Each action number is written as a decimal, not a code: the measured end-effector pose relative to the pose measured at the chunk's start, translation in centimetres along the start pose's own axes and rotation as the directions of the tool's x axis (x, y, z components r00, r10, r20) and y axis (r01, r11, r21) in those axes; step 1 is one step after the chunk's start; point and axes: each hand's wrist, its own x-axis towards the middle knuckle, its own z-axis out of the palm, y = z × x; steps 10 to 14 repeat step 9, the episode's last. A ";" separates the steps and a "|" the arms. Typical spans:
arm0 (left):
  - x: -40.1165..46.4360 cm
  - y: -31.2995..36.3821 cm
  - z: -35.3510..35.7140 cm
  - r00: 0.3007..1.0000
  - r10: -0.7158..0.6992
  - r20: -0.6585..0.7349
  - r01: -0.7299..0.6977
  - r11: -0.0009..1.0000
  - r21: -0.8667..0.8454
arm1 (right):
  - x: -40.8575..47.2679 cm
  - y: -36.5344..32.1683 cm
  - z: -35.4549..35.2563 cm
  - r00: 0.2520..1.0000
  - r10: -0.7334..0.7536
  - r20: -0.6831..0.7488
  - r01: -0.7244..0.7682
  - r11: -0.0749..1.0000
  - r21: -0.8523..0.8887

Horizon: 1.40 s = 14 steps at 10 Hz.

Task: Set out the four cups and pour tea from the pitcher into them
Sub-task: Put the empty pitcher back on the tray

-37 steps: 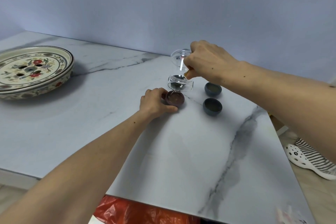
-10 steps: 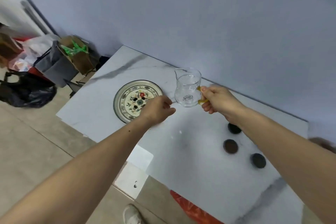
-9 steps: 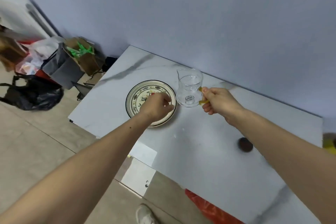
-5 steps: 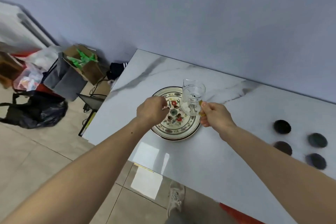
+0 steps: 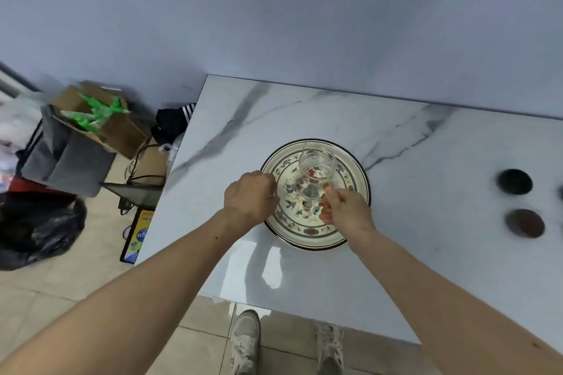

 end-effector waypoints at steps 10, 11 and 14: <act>1.4 -0.2 3.5 0.991 0.137 0.012 -0.137 0.990 0.016 | -1.3 3.6 4.1 0.995 0.051 -0.085 -0.047 0.998 0.052; 1.4 -0.2 3.5 0.991 0.137 0.012 -0.137 0.990 0.016 | -1.3 3.6 4.1 0.995 0.051 -0.085 -0.047 0.998 0.052; 1.4 -0.2 3.5 0.991 0.137 0.012 -0.137 0.990 0.016 | -1.3 3.6 4.1 0.995 0.051 -0.085 -0.047 0.998 0.052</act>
